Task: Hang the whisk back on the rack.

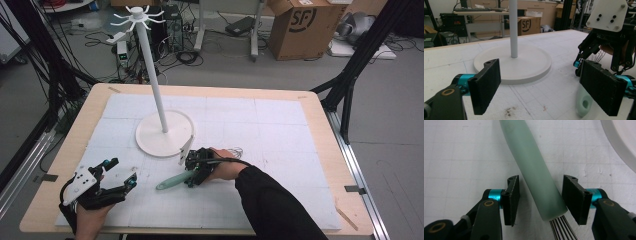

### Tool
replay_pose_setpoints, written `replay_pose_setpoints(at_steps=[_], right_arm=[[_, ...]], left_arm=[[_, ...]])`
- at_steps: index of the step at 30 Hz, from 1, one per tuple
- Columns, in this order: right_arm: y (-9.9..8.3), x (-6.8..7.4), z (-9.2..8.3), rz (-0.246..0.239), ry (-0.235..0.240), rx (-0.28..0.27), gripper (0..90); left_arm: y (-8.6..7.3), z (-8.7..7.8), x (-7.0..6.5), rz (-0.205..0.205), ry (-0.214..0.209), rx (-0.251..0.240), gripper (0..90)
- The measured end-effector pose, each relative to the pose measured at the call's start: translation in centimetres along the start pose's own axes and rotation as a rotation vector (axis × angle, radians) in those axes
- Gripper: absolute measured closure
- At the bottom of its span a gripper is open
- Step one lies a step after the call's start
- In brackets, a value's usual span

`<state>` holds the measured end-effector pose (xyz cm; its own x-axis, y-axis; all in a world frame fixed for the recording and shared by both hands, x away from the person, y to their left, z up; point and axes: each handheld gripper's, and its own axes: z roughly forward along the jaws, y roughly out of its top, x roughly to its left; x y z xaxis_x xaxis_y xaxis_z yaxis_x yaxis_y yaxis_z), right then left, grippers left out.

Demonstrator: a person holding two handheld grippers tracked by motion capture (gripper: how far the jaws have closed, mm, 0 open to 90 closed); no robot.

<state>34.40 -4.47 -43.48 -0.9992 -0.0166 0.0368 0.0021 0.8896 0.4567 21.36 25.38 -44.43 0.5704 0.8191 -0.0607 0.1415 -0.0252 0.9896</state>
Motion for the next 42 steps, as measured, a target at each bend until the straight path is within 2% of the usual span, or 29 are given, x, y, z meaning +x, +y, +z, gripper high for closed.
replay_pose_setpoints(at_steps=[3, 7, 17, 26, 29, 32, 39, 40, 41, 42], right_arm=[[0.2, 0.0, 0.0, -0.004, 0.005, 0.017, 50.7], [0.8, -0.1, 0.0, -0.034, 0.008, 0.055, 57.4], [1.0, 0.1, -0.1, -0.069, 0.022, 0.067, 68.4], [1.0, 0.1, -0.2, -0.095, 0.023, 0.070, 69.3], [0.9, 0.1, -0.4, -0.089, 0.027, 0.065, 69.3], [0.8, -0.2, -1.1, -0.066, 0.021, 0.033, 69.3], [0.3, -1.3, -4.1, 0.021, 0.031, -0.137, 69.3], [0.3, -1.3, -4.1, 0.021, 0.031, -0.137, 69.3], [0.2, -1.7, -4.9, 0.039, 0.046, -0.197, 69.3], [0.2, -1.9, -5.3, 0.044, 0.050, -0.228, 69.3]], left_arm=[[0.0, -0.1, 0.0, 0.003, 0.004, -0.001, 17.8], [0.0, -0.1, 0.1, -0.001, 0.008, -0.003, 17.8], [0.0, -0.2, 0.1, -0.001, 0.015, -0.001, 18.1], [0.0, -0.3, 0.2, -0.006, 0.023, -0.009, 18.2], [0.0, -0.4, 0.2, -0.005, 0.025, -0.009, 18.2], [0.0, -0.4, 0.3, -0.005, 0.025, -0.009, 18.2], [0.0, -0.4, 0.2, -0.008, 0.028, -0.009, 18.2], [0.0, -0.4, 0.2, -0.008, 0.028, -0.009, 18.2], [0.0, -0.4, 0.2, -0.009, 0.028, -0.009, 18.2], [0.0, -0.4, 0.2, -0.010, 0.029, -0.009, 18.2]])
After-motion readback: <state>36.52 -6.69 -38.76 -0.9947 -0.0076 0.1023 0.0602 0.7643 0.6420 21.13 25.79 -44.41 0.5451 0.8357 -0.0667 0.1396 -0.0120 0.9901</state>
